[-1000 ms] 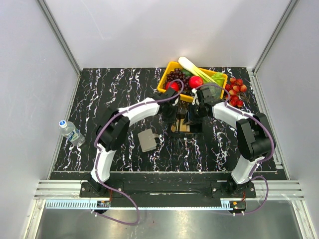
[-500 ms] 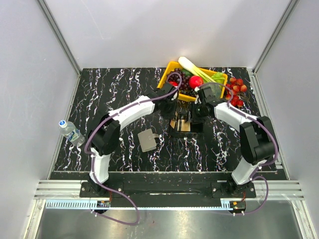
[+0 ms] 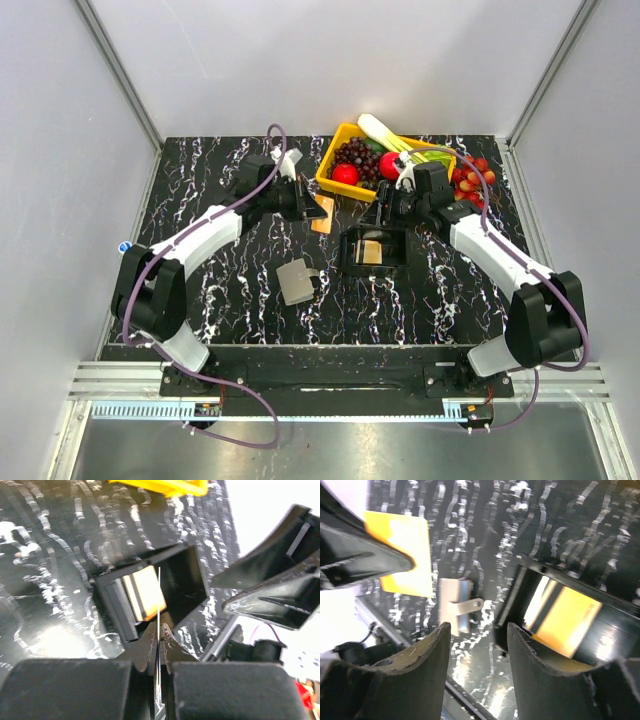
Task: Put the credit cards into the card holder
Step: Pick up the credit card from the storage box.
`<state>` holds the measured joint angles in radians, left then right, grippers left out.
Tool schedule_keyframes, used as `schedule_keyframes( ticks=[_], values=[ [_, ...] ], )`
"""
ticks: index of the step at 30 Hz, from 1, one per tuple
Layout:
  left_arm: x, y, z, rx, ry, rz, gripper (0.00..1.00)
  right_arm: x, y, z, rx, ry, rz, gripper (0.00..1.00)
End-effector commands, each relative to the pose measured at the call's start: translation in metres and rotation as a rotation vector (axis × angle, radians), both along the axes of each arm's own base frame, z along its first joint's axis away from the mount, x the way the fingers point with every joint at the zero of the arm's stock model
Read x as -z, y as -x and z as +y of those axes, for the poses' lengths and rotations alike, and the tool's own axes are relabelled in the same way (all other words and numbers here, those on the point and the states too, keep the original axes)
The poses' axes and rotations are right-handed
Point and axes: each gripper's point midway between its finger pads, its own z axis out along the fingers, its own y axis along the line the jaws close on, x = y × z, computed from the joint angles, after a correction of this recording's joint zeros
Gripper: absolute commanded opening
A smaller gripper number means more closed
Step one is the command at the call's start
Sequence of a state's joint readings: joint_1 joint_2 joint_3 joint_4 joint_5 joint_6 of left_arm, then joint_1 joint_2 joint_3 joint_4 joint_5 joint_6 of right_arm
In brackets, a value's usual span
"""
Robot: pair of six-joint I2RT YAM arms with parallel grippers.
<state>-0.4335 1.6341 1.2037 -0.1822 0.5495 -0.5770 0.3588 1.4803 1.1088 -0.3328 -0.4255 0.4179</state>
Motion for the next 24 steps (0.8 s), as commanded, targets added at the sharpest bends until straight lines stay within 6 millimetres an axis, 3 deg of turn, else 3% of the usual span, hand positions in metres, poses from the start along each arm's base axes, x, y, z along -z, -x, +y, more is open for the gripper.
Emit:
schedule_keyframes(
  ticks=[1,6,16,24],
  values=[
    [-0.074,0.030,-0.028,0.282,0.279,-0.203,0.00,-0.054,0.003,0.032,-0.096,-0.250,-0.088,0.55],
    [-0.091,0.055,-0.032,0.408,0.391,-0.254,0.00,-0.078,0.003,0.049,-0.143,-0.410,-0.119,0.55],
    [-0.102,0.064,-0.035,0.463,0.489,-0.262,0.00,-0.093,0.008,0.053,-0.170,-0.486,-0.154,0.52],
    [-0.104,0.067,-0.035,0.476,0.515,-0.258,0.00,-0.111,0.020,0.058,-0.239,-0.573,-0.197,0.34]
  ],
)
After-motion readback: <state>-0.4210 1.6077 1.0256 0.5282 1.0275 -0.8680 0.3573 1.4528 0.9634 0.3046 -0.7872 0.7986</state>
